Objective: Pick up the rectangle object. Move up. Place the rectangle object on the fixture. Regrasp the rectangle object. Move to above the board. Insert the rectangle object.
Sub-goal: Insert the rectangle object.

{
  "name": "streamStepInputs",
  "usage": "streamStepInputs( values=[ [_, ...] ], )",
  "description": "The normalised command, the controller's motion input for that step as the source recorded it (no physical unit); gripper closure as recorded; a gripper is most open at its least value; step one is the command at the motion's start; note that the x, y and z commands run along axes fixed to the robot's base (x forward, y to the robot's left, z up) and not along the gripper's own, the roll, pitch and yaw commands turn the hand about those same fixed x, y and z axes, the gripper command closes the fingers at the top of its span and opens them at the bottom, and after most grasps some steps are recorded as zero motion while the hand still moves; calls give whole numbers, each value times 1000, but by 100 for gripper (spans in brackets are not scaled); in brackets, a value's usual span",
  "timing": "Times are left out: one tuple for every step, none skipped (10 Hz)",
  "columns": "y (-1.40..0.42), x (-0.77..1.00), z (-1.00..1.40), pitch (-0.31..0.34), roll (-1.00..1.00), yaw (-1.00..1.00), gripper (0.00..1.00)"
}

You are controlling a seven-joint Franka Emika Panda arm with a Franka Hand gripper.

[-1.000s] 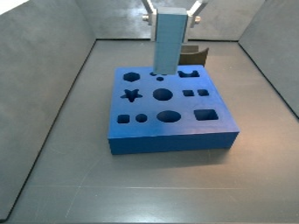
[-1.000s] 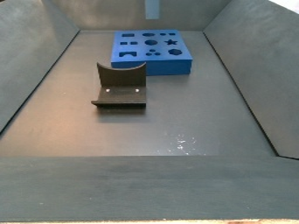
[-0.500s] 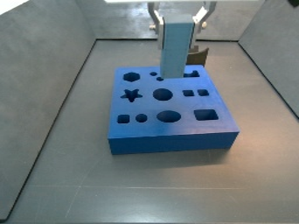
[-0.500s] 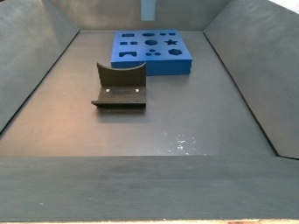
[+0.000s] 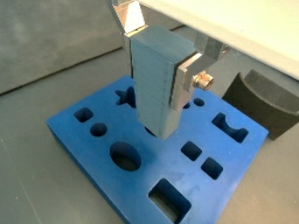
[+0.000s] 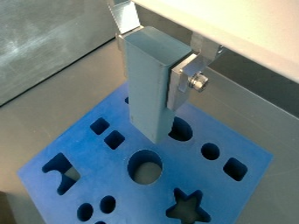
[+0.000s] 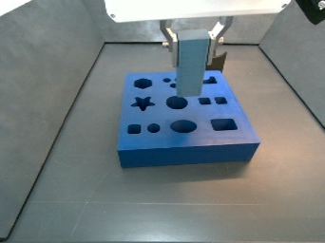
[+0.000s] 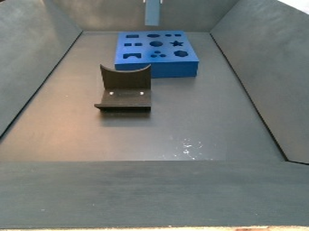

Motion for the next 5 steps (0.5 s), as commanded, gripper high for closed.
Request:
streamStepInputs(
  values=[
    [100, 97, -126, -66, -569, -9, 100],
    [109, 100, -149, -9, -526, 0, 100],
    [140, 86, -191, 0, -603, 0, 100],
    [86, 69, -140, 0, -469, 0, 100],
    [17, 89, -103, 0, -414, 0, 100]
  ],
)
